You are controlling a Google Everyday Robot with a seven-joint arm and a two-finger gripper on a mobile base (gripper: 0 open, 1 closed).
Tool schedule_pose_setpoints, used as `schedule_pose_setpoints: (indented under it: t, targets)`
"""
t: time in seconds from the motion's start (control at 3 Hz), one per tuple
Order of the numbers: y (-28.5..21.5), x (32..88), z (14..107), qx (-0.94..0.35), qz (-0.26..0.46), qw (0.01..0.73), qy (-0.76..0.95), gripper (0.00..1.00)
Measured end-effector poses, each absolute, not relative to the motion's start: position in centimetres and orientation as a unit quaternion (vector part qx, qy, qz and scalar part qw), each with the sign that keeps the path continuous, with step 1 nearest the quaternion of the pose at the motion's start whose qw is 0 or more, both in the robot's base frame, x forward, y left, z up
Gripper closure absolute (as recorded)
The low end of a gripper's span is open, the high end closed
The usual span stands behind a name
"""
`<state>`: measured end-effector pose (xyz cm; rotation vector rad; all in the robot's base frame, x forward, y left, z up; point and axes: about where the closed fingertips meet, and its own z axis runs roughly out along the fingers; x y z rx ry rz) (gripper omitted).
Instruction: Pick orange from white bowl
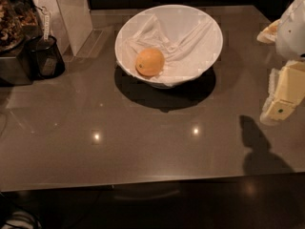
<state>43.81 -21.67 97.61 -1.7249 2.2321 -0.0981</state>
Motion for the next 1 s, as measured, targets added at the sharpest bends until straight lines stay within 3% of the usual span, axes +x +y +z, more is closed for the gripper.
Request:
schedule_pose_setpoints:
  t: [0.67, 1.0]
  targets:
    - [-21.4, 44.1, 97.8, -0.604, -0.027, 0.167, 0.779, 0.0]
    - [-19.5, 46.5, 98.4, -0.621, 0.013, 0.196, 0.758, 0.0]
